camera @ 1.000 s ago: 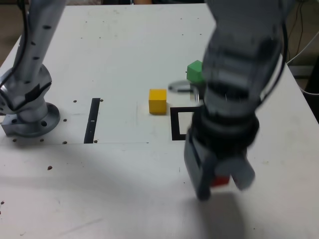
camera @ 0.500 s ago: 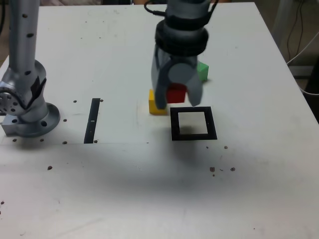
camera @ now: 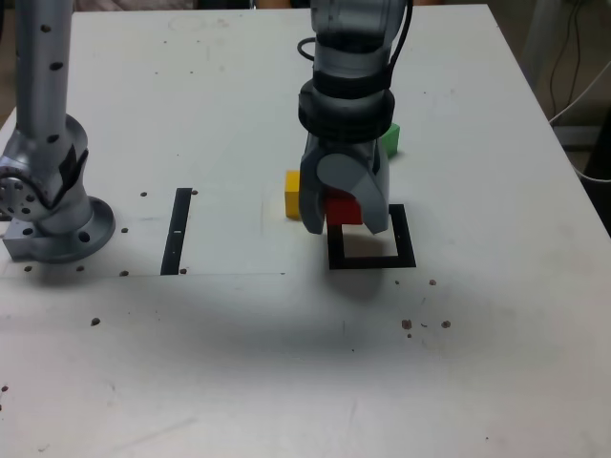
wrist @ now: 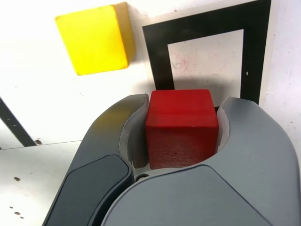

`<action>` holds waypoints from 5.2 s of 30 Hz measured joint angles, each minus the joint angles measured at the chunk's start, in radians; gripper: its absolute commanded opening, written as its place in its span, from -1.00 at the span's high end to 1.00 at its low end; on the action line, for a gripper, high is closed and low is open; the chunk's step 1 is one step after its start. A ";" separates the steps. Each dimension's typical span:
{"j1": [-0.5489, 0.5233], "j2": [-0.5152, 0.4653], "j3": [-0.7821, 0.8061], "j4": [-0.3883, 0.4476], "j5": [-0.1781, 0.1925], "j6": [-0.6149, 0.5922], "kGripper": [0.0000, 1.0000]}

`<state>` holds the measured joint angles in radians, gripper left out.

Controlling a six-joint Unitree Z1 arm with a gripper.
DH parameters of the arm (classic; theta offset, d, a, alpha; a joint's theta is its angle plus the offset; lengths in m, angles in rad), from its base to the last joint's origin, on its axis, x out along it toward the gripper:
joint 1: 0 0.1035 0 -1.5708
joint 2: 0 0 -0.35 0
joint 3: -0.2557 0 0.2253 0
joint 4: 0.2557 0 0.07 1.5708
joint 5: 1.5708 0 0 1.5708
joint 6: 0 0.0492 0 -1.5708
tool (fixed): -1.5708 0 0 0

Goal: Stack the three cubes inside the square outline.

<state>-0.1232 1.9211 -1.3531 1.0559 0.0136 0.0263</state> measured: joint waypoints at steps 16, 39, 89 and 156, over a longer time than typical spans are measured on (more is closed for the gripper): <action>0.003 0.078 -0.005 -0.077 -0.056 -0.093 0.44; 0.011 0.111 0.003 -0.123 -0.011 -0.104 -0.01; 0.121 -0.101 0.149 0.059 0.095 -0.007 -0.99; 0.163 -0.121 0.015 0.142 0.059 0.047 0.55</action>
<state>0.0393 1.8005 -1.3378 1.1975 0.0725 0.0732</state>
